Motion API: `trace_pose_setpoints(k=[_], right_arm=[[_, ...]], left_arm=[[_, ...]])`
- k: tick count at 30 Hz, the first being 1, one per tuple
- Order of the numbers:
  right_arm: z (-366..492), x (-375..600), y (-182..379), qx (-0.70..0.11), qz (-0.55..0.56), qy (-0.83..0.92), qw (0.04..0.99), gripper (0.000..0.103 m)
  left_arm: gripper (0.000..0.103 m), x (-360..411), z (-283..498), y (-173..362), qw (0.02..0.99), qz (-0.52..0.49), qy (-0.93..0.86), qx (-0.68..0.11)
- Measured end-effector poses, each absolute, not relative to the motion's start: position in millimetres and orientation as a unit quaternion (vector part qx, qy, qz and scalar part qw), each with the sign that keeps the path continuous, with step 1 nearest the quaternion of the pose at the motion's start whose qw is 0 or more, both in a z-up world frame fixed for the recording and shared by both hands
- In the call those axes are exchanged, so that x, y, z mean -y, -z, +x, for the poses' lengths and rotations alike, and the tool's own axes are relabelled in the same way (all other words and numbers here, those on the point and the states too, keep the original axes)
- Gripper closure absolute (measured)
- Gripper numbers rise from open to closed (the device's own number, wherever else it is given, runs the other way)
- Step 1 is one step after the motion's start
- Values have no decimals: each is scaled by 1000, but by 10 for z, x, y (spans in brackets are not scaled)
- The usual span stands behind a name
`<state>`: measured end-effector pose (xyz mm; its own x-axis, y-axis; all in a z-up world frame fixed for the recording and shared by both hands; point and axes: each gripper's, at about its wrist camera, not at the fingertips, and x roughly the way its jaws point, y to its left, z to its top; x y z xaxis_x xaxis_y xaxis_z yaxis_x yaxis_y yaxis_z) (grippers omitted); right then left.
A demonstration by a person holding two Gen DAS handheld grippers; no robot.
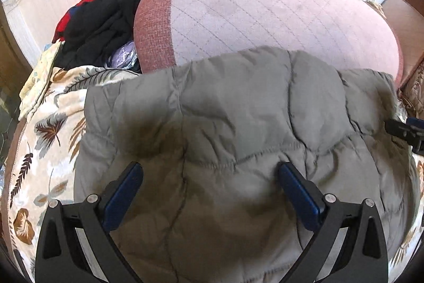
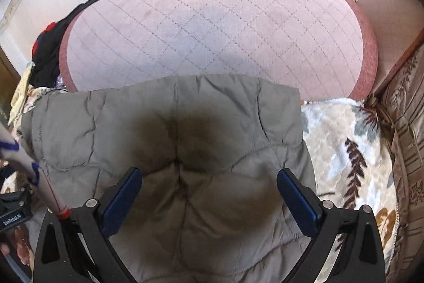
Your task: Fold large clothes
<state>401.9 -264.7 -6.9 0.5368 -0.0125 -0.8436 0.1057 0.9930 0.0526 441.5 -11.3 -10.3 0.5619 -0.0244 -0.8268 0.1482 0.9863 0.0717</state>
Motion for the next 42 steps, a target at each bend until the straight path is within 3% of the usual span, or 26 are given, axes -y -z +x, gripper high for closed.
trace_pose_setpoints(k=[9, 17, 30, 42], right_arm=[[4291, 2684, 476, -506, 54, 33, 860, 0], [4271, 2677, 429, -502, 52, 40, 862, 0], [3517, 2349, -124, -477, 9, -6, 879, 0], [3100, 2275, 236, -512, -10, -12, 859, 0]], left_arm=[[0, 31, 4670, 394, 872, 41, 51, -485], [0, 25, 4648, 365, 868, 44, 50, -493], [0, -385, 3986, 63, 872, 29, 70, -484], [0, -533, 3687, 349, 863, 57, 47, -500]])
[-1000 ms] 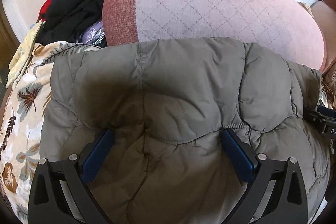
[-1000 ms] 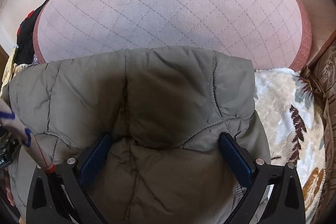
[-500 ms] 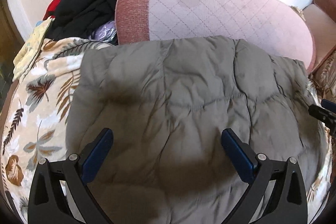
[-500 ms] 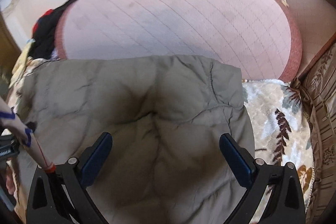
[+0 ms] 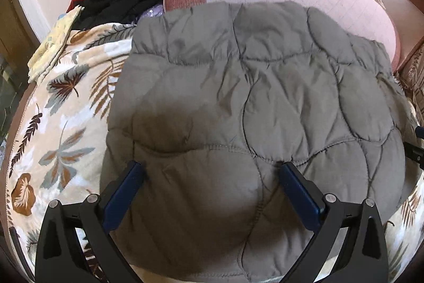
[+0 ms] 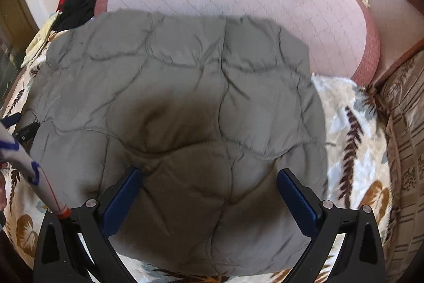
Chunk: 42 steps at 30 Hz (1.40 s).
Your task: Fold large clothes
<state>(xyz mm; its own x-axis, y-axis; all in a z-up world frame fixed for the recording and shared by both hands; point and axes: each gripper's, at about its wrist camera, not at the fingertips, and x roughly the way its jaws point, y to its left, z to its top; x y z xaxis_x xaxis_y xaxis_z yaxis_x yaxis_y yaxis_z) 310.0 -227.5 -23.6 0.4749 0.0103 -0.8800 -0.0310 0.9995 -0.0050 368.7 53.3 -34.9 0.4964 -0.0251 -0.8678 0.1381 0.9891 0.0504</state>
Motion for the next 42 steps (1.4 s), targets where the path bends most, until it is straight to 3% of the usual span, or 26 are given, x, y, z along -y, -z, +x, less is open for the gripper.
trace_pose_setpoints(k=[29, 42], right_arm=[[2971, 2408, 460, -529, -26, 4, 848, 0], [2856, 2407, 310, -535, -26, 0, 845, 0]], left_arm=[[0, -760, 3604, 439, 857, 58, 36, -511], [0, -1242, 3588, 71, 846, 6, 53, -530]])
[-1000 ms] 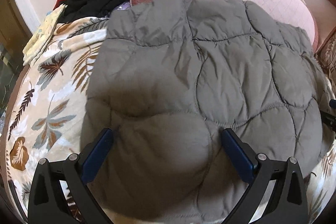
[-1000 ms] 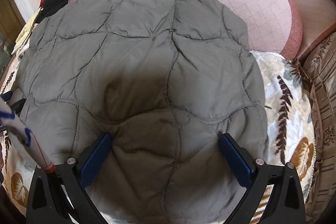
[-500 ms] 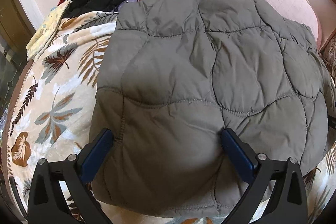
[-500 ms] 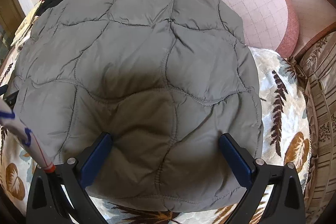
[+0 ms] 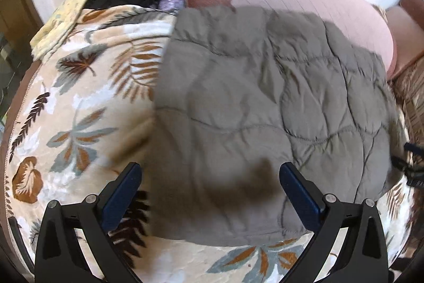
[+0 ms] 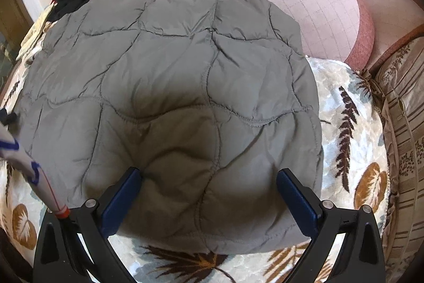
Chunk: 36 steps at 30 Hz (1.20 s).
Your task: Fold large clothes
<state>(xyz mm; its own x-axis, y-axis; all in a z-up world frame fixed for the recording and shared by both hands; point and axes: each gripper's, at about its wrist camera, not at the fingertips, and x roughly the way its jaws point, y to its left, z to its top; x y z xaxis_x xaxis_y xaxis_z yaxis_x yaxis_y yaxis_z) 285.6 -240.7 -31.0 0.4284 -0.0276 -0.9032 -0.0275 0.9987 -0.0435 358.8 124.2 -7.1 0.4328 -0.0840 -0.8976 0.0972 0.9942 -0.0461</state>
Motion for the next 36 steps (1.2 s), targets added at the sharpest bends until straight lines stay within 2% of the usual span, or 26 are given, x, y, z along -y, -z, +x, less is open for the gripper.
trace_pose_setpoints(k=[9, 21, 29, 36], right_arm=[[2796, 2382, 221, -536, -46, -3, 843, 0], [2784, 2405, 174, -539, -54, 4, 840, 0], [2906, 2486, 437, -562, -38, 7, 826, 0], [2896, 2681, 232, -548, -32, 7, 836, 0]], left_arm=[[0, -1596, 3726, -223, 850, 0, 25, -527], [0, -1488, 3844, 143, 831, 1, 37, -555], [0, -1425, 4027, 436, 823, -1, 36, -566], [0, -1403, 4196, 605, 804, -3, 59, -592]])
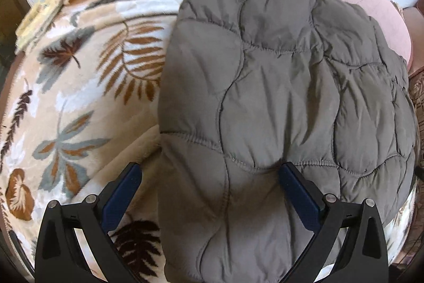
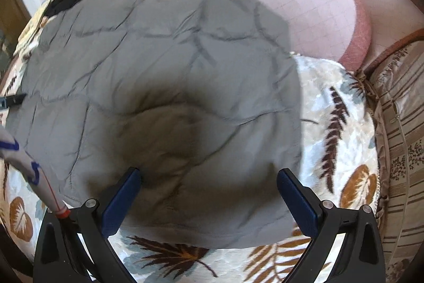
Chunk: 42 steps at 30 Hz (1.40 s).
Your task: Fold large clothes
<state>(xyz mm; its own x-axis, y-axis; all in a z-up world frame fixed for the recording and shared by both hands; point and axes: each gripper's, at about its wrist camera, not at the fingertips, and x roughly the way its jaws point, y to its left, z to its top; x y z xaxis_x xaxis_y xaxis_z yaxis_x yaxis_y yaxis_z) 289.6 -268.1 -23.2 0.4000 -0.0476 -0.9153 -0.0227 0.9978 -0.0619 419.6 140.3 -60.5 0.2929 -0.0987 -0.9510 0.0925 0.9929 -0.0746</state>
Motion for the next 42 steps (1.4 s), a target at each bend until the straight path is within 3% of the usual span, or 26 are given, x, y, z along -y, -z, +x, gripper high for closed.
trace_pose_setpoints(k=[9, 25, 30, 31, 32, 33, 38, 42], right_arm=[[3095, 3393, 329, -574, 28, 57, 817, 0], [3601, 3636, 1197, -642, 210, -41, 736, 0], [3605, 3542, 1209, -639, 187, -46, 745, 0], [3603, 3487, 1188, -636, 173, -39, 751, 1], [3589, 3424, 1151, -632, 164, -37, 757, 15], [3582, 3391, 1120, -626, 166, -44, 761, 28], [3451, 2971, 840, -601, 98, -36, 793, 54], [3330, 2853, 698, -579, 75, -26, 812, 67]], left_arm=[[0, -1305, 4261, 838, 794, 12, 58, -605], [0, -920, 4336, 949, 788, 79, 46, -609], [0, -761, 4335, 978, 789, 100, 38, -605], [13, -724, 4334, 969, 791, 106, 47, -600], [27, -661, 4309, 931, 793, 107, 60, -596], [31, -597, 4284, 899, 796, 118, 60, -590], [76, -218, 4177, 832, 799, 181, 55, -571], [89, -169, 4106, 716, 811, 180, 60, -553]])
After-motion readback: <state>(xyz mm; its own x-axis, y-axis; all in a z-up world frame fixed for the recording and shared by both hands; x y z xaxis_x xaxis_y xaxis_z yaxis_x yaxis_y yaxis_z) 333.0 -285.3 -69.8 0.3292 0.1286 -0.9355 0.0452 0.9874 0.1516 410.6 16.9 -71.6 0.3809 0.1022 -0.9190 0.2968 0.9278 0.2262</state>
